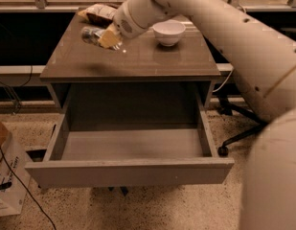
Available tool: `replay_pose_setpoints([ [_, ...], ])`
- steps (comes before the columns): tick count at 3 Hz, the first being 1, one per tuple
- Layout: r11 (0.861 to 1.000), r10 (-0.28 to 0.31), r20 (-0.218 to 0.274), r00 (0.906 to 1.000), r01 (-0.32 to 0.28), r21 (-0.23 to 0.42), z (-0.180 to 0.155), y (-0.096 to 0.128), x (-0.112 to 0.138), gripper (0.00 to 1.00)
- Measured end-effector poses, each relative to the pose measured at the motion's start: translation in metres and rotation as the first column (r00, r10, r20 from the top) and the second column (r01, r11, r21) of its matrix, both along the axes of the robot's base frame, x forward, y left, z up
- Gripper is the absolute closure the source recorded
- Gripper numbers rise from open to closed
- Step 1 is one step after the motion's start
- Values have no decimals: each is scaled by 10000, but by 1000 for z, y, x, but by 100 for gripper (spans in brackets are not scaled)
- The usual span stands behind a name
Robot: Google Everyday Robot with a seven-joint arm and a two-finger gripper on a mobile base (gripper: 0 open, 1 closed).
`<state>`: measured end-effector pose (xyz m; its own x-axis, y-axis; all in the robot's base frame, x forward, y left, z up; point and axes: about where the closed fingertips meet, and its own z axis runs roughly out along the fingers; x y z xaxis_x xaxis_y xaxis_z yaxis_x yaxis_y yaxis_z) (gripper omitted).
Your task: Place redbull can into top drawer
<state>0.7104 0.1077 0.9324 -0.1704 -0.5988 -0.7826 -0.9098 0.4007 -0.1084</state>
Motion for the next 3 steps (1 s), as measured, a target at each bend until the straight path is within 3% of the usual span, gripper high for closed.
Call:
replay_pose_setpoints([
  [1, 9942, 987, 561, 9935, -1008, 364, 5, -17, -88, 100],
  [2, 9859, 1642, 581, 9847, -1658, 228, -13, -45, -139, 100],
  [3, 9716, 2365, 146, 9715, -2366, 81, -45, -50, -174, 100],
])
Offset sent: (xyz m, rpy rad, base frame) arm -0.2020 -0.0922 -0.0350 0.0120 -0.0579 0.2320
